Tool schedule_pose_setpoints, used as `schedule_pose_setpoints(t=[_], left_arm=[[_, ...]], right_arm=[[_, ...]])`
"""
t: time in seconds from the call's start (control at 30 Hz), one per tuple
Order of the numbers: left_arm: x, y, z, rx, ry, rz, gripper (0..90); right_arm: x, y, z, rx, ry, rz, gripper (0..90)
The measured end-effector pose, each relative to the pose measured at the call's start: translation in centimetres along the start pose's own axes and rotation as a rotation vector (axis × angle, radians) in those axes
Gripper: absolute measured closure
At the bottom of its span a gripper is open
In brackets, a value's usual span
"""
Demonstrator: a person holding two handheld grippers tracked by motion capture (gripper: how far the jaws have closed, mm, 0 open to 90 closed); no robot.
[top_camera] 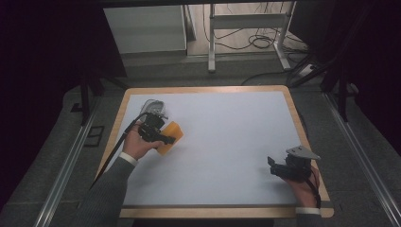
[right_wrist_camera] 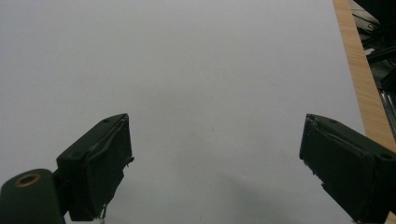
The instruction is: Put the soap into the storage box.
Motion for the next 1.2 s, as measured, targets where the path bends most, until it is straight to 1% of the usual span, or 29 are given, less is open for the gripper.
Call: schedule_pose_setpoints(t=[0.3,0.33,0.37,0.4,0.93,1.17,1.2], left_arm=[[-0.7,-0.6,-0.8,-0.007,-0.016,0.012,61.0],[-0.9,-0.7,-1.1,-0.009,-0.025,0.018,61.0],[-0.9,-0.7,-1.1,-0.009,-0.025,0.018,61.0],[-1.1,-0.9,-1.4,-0.004,-0.036,0.03,61.0],[-2.0,-1.8,-3.4,-0.019,-0.082,0.045,61.0],[-2.4,-1.9,-4.2,-0.015,-0.112,0.056,61.0],[-2.5,-1.9,-4.5,-0.014,-0.122,0.06,61.0]], right_arm=[[0.0,-0.1,0.0,-0.001,0.0,0.002,9.2],[0.0,-0.1,0.0,-0.001,0.002,0.002,9.2],[0.0,-0.1,0.0,-0.001,0.002,0.002,9.2],[0.0,-0.1,0.0,0.0,0.003,0.001,9.3],[0.0,-0.1,0.2,0.007,0.006,0.004,9.2],[0.0,-0.1,0.2,0.007,0.005,0.006,9.2],[0.0,-0.2,0.2,0.007,0.006,0.006,9.2]])
Point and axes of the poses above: each handheld gripper's, and its own axes: y roughly forward along the jaws, x roughly out of its underside, z roughly to its right, the point moved 7 cm from there along y, roughly forward along the jaws, and after that the axes turned 11 degrees about -z, right-handed, at the moved point
